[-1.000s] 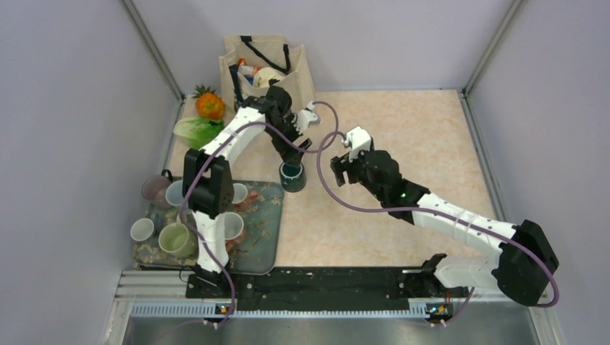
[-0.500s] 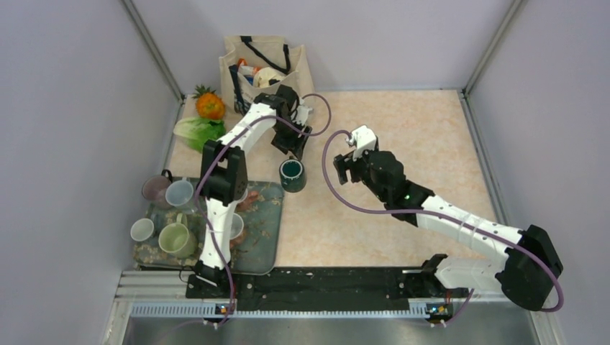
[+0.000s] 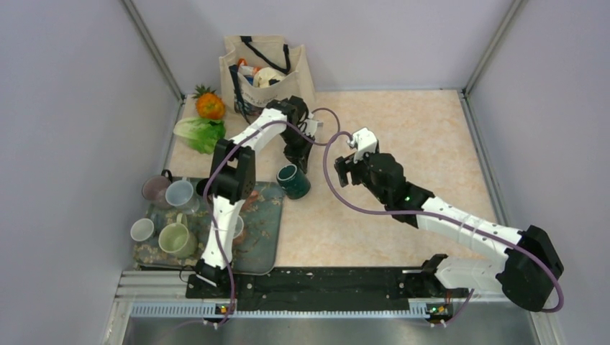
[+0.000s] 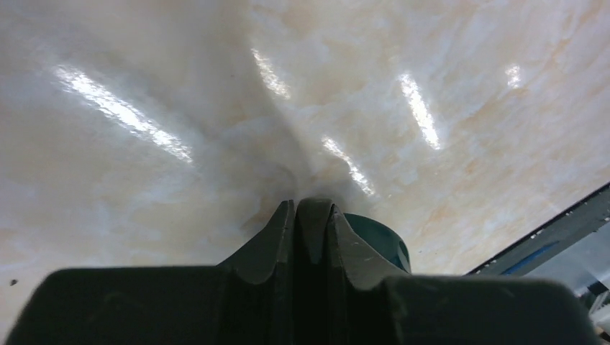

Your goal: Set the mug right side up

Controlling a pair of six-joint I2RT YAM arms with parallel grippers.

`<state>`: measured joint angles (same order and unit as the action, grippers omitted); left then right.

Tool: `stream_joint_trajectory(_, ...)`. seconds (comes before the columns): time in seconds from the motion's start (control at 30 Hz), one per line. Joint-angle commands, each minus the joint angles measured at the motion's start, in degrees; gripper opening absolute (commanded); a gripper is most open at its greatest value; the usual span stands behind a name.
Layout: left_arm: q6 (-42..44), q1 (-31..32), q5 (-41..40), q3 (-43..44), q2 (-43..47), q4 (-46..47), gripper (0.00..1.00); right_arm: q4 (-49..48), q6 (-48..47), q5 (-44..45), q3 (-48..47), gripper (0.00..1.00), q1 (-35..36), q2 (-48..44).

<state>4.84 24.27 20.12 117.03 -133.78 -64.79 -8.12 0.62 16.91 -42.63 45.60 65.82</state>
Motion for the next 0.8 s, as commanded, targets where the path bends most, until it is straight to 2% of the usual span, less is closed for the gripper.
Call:
stream_joint_trajectory(0.0, 2.2, -0.3, 3.4, 0.6, 0.0, -5.2, 0.02, -1.9, 0.9, 1.8, 0.7, 0.74, -0.5, -2.1)
stream_joint_trajectory(0.27, 4.0, -0.4, 12.8, -1.5, 5.7, -3.9, 0.0, -2.1, 2.3, 2.2, 1.2, 0.74, -0.5, -2.7)
stream_joint_trajectory(0.43, 2.4, -1.6, 18.3, -2.3, 8.9, 0.2, 0.0, -5.1, 9.5, -6.7, 2.4, 0.75, -0.6, 0.2)
stream_joint_trajectory(0.67, -3.4, -6.2, 24.9, -5.4, 9.5, 8.1, 0.0, -22.5, 27.2, -20.5, 9.6, 0.82, -3.0, 6.4)
stream_joint_trajectory(0.77, -4.2, -7.3, 27.6, -6.1, 9.5, 9.2, 0.0, -30.7, 31.5, -24.3, 12.6, 0.83, -5.0, 9.3)
